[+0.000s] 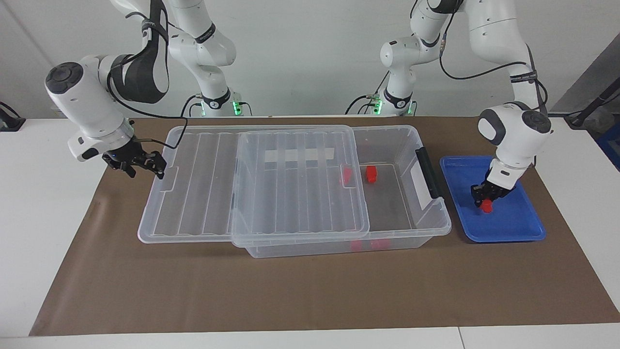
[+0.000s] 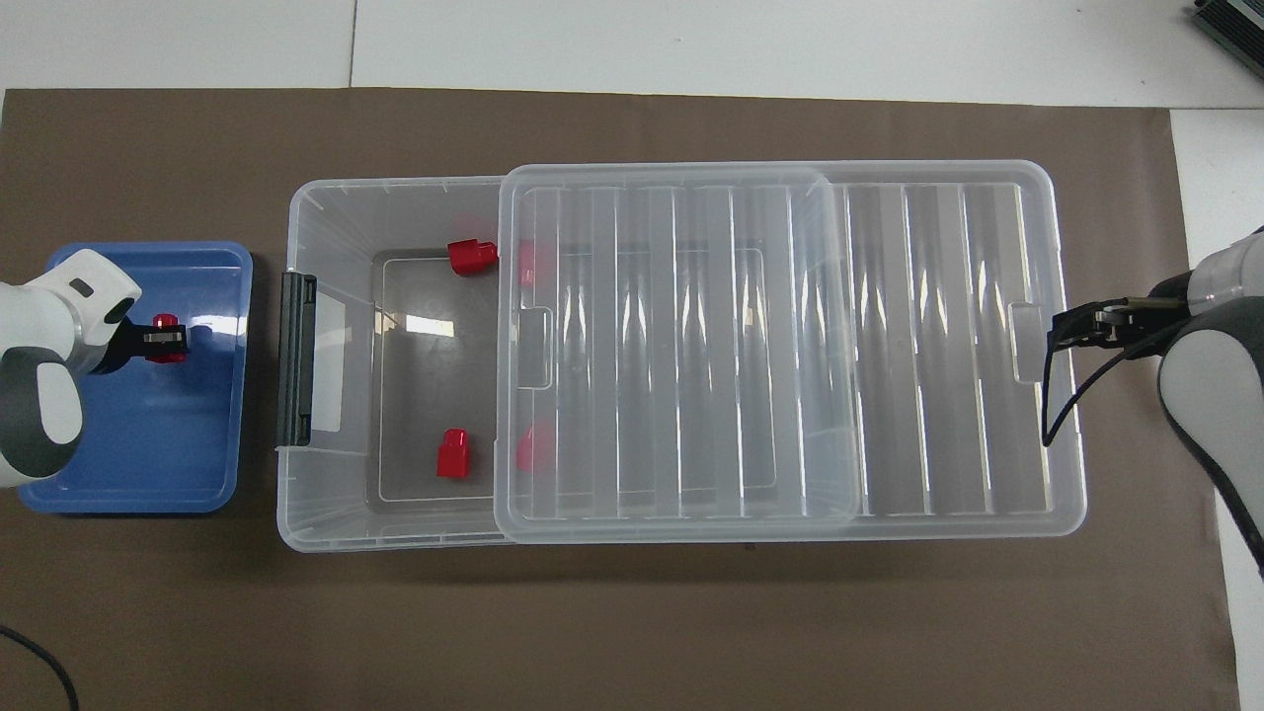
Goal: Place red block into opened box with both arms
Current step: 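Carry the red block with the left gripper into the opened box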
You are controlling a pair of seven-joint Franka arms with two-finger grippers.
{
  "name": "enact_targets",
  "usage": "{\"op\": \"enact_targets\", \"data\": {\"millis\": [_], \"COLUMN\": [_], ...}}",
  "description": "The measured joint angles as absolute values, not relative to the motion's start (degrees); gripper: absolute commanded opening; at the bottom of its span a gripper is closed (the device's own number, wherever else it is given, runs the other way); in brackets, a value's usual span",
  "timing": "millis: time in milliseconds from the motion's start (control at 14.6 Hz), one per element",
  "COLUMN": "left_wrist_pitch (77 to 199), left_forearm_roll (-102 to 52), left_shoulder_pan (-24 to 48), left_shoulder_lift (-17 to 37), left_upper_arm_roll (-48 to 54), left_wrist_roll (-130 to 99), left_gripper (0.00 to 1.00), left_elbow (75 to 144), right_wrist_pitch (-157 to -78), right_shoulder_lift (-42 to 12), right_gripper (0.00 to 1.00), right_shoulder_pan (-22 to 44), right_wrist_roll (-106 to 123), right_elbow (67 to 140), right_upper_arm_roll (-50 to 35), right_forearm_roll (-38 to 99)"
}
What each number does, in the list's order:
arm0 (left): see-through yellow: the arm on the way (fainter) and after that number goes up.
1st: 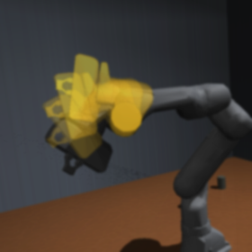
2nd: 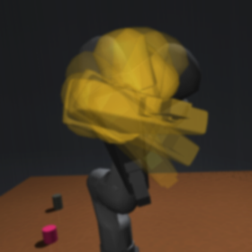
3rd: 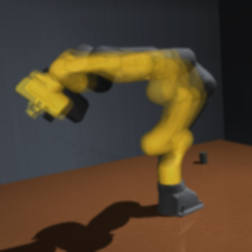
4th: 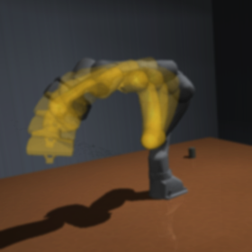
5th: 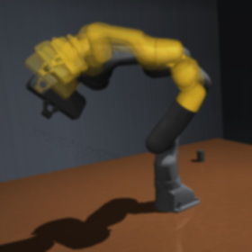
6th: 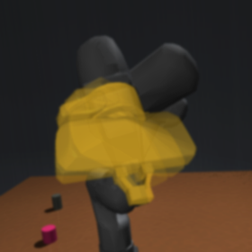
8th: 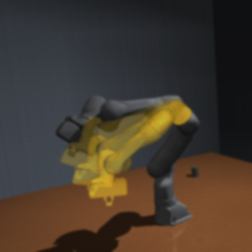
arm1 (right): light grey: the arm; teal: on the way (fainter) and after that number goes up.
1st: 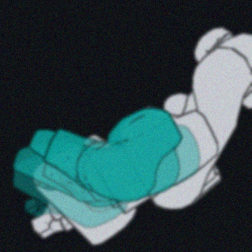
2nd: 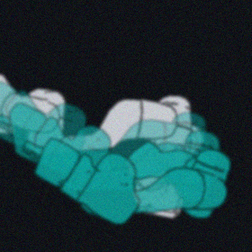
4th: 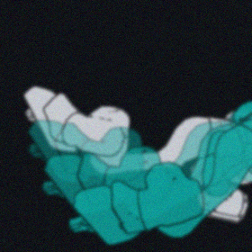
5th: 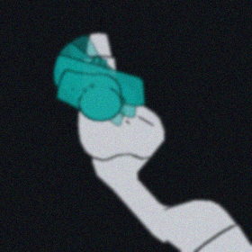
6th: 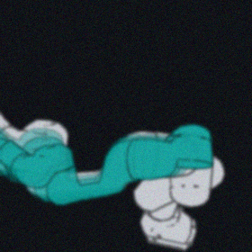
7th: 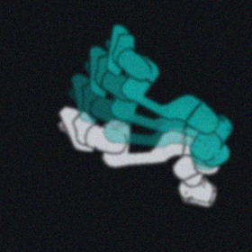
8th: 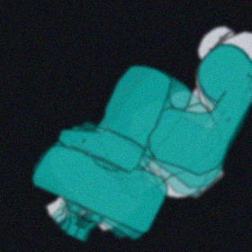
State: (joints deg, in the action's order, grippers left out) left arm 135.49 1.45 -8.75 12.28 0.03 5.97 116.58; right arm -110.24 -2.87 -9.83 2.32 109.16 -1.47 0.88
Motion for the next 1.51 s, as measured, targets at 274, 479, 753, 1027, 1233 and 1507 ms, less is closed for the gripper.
{"op": "enact_targets", "data": {"millis": [274, 479, 753, 1027, 1233, 1507], "left_wrist_pitch": [120.74, 111.92, 107.2, 107.26, 111.77, 125.78], "left_forearm_roll": [1.42, 1.39, 1.42, 1.43, 1.43, 1.44], "left_shoulder_pan": [-3.81, 2.46, 11.62, 16.44, 19.15, 20.57], "left_shoulder_lift": [10.71, 10.05, 9.89, 9.9, 9.27, 6.48], "left_upper_arm_roll": [0.54, 1.08, 1.44, 1.53, 1.52, 1.38], "left_wrist_roll": [-2.18, -12.41, -25.9, -29.95, -32.11, -33.95], "left_gripper": [0.0, 0.0, 0.0, 0.0, 0.0, 0.0], "left_elbow": [104.78, 97.5, 92.93, 93.23, 97.15, 110.46], "right_wrist_pitch": [-110.25, -110.25, -110.25, -110.4, -110.37, -108.64], "right_shoulder_lift": [-2.86, -2.86, -2.86, -2.74, -2.3, -1.42], "right_gripper": [0.93, 0.97, 0.97, 0.97, 0.98, 0.98], "right_shoulder_pan": [-10.62, -10.91, -11.0, -11.01, -10.82, -8.38], "right_wrist_roll": [2.52, 2.55, 2.55, 2.56, 2.55, 1.69], "right_elbow": [109.17, 109.18, 109.2, 109.04, 107.47, 105.24], "right_upper_arm_roll": [-1.45, -1.44, -1.35, -1.26, -1.59, -2.06], "right_forearm_roll": [0.88, 0.88, 0.88, 0.87, 0.77, 0.77]}}
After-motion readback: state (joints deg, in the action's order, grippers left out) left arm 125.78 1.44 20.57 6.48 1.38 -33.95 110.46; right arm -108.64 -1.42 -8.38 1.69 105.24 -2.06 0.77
